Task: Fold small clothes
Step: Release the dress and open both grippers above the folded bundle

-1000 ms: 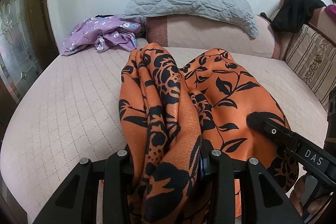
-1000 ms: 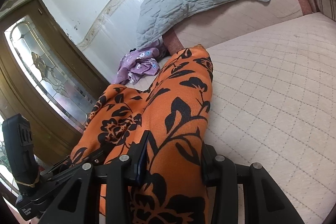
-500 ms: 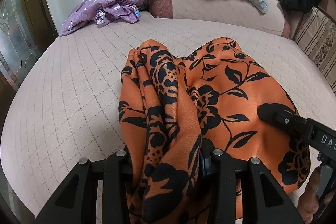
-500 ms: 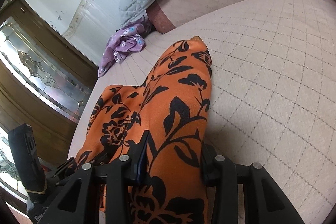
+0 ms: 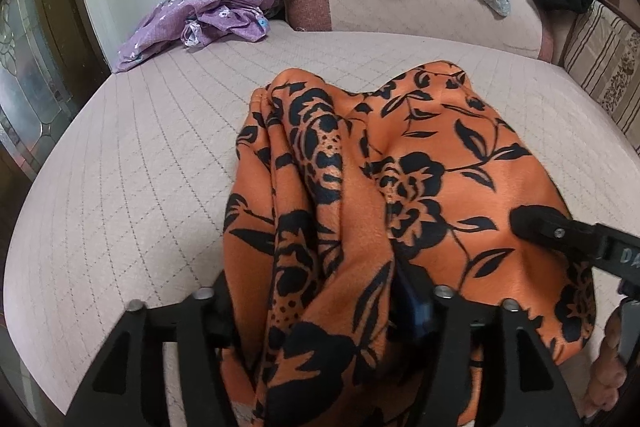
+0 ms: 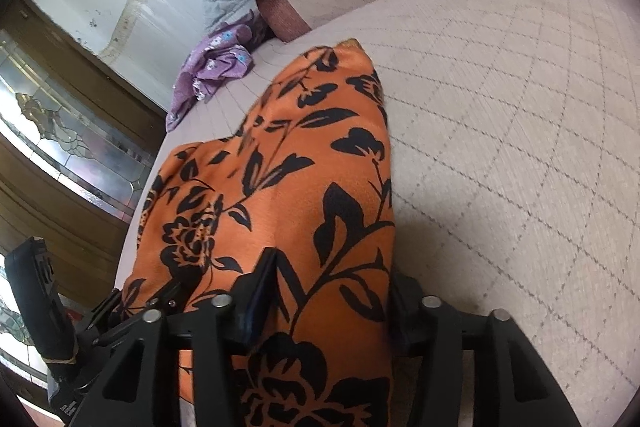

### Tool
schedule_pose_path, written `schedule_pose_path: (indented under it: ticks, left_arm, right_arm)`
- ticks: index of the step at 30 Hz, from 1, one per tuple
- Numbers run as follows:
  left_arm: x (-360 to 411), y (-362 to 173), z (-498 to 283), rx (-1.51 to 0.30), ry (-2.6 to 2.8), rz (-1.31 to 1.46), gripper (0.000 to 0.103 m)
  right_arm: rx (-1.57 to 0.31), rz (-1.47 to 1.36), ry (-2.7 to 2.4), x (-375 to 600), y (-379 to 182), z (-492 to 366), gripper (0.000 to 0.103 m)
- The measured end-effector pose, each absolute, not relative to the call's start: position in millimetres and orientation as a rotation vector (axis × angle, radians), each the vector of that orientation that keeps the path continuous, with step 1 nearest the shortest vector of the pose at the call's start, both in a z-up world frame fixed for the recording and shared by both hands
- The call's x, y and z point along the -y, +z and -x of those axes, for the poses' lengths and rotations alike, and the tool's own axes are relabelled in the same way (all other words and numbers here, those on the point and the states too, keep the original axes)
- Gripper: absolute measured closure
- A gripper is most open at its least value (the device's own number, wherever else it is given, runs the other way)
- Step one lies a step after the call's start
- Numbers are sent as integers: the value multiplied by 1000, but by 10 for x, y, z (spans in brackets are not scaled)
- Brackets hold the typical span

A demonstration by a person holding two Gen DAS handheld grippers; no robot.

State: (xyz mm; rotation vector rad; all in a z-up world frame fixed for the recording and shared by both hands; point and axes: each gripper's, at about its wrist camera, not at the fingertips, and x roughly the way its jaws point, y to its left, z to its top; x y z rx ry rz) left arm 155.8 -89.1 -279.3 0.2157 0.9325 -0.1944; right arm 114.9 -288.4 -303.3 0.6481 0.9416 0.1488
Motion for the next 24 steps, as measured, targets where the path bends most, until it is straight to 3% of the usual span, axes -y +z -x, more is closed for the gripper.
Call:
schedule_pose_path:
  ticks: [2,9,16,17,19,24]
  left_arm:
    - [841,-2802,-1589,-939,-179,-209,22]
    - [738,-2682,-1616,-1016,-196,-166,22]
    - [462,-2480,-1670,-975,-156,-79,22]
    - [478,-2539,-1690,-991,-137,-92,22]
    - [515,-2625,-1702,-1009,-118,-124,22]
    - [540,-2753,-1738,-1014,-110,-149,16]
  right_arm:
    - [-955,-642,143,2882,-3031,-1161,41]
    - [-977,-582,84,2895,-2878,-1188,35]
    - [-713,-562,44,3001,-2411,-1084,36]
    - [-696,-561,62,2974,-2373,-1098,37]
    - [-684,-555,120,2882,-2348,-1133,51]
    - [-900,-497,109,2645,-2751,-1407,58]
